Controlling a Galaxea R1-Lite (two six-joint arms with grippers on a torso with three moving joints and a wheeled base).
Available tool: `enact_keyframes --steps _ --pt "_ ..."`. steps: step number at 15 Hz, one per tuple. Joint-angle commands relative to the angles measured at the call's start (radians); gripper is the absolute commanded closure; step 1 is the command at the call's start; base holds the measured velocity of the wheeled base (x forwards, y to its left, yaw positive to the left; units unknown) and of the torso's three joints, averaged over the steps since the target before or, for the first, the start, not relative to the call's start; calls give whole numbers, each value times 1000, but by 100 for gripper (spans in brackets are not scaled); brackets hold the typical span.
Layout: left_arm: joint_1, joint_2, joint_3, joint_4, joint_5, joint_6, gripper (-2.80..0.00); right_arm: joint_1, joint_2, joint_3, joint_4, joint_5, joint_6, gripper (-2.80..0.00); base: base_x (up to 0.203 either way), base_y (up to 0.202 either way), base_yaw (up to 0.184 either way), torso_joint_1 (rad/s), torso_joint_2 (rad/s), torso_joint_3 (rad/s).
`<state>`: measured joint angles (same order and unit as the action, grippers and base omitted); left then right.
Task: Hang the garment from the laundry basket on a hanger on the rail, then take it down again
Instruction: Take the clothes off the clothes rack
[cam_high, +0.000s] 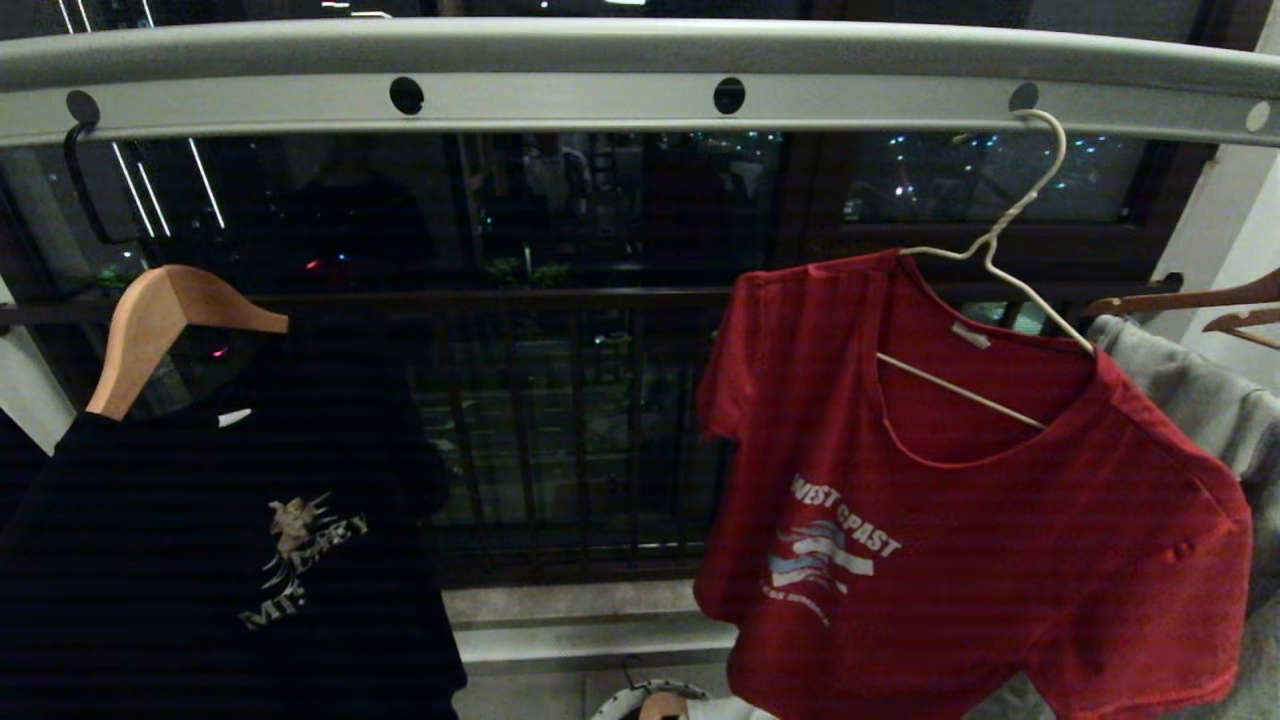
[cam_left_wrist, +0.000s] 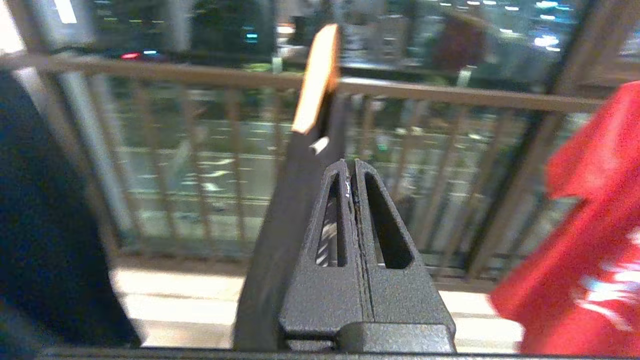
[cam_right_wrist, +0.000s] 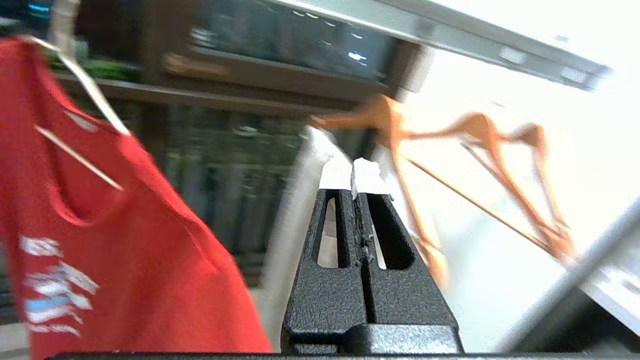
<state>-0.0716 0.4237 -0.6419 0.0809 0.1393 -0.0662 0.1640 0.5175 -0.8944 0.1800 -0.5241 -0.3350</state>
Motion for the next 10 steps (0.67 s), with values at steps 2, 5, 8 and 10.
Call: enact_keyframes --steps 2,5,8,10 --pt "74 -139 118 2 -4 8 0 -63 -89 -41 72 -31 -2 0 0 0 0 0 0 0" --pt "81 -232 243 -1 -61 32 0 -120 -151 -26 133 -30 -1 0 0 0 0 0 0 0" --pt "81 -340 332 2 -90 78 0 -119 -217 86 136 -25 4 0 0 0 0 0 0 0" --pt "79 -421 416 1 -109 122 0 -120 -252 183 132 -3 19 0 0 0 0 0 0 0"
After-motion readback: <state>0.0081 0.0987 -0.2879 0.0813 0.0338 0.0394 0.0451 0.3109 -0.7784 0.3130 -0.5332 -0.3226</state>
